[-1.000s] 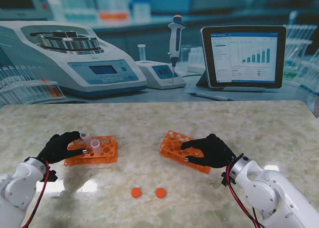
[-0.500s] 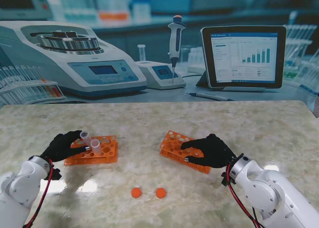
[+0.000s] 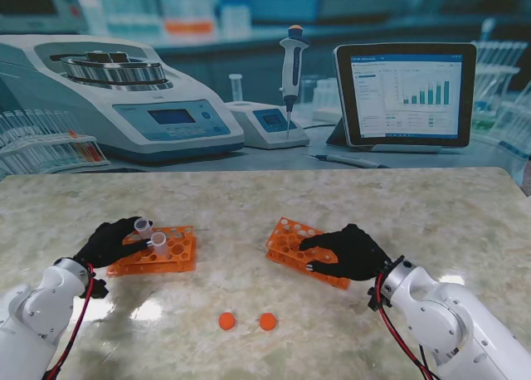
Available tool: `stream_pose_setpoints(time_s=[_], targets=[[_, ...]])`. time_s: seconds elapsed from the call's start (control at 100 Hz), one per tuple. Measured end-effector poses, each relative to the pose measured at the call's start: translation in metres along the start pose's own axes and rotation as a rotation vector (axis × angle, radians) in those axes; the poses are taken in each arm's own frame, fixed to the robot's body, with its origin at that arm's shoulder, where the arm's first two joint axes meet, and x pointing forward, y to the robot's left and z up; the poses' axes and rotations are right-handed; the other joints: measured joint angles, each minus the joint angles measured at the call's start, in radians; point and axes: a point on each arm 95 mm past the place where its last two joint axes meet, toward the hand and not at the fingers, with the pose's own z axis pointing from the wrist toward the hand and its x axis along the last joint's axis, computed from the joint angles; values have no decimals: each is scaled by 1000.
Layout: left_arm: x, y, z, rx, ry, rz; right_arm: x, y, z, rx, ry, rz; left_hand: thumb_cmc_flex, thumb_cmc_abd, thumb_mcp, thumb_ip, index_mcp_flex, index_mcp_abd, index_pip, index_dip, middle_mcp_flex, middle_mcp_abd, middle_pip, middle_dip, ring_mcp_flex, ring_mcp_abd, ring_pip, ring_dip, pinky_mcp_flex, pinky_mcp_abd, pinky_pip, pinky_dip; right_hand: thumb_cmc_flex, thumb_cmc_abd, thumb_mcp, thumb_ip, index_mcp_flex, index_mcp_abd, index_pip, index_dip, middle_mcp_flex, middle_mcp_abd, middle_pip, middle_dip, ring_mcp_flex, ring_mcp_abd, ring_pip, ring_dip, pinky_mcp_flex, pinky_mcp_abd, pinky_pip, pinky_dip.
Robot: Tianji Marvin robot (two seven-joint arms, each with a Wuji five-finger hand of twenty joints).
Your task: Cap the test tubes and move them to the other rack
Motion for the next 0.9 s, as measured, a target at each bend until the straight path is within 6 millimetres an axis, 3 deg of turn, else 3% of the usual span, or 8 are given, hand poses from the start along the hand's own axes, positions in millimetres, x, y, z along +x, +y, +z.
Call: stream_pose_setpoints(time_s=[0.35,0.51,0.59,0.9], targets=[[1,2,3,0,-14,-18,0,0,0,-1,0,0,93,73,-14,-10,40,-51,39,22,0,-24,4,0,0,-21,0,0,-13,-13,-4,0,0,0,0,0,0,0,0,0,0,0,0,0,0,0,0,0,0,0,0,0],[3,3,2,1,-16,-22,1,0,1,2,3,0,126,74,-17,-12,56,-58,52,37,0,-25,11,0,0,-25,0,0,-13,-14,-8,0,0,0,0,0,0,0,0,0,0,0,0,0,0,0,0,0,0,0,0,0],[3,3,2,2,-15,-23,1,0,1,3,4,0,138,72,-20,-13,66,-62,54,56,1,-60,13,0,0,-25,0,0,-14,-19,-8,0,0,0,0,0,0,0,0,0,0,0,0,0,0,0,0,0,0,0,0,0],[5,3,4,9,-7,-21,1,-1,2,3,4,0,159,37,-32,-14,86,-85,89,110,19,-78,34,0,0,-25,0,0,-15,-21,-8,0,0,0,0,0,0,0,0,0,0,0,0,0,0,0,0,0,0,0,0,0]])
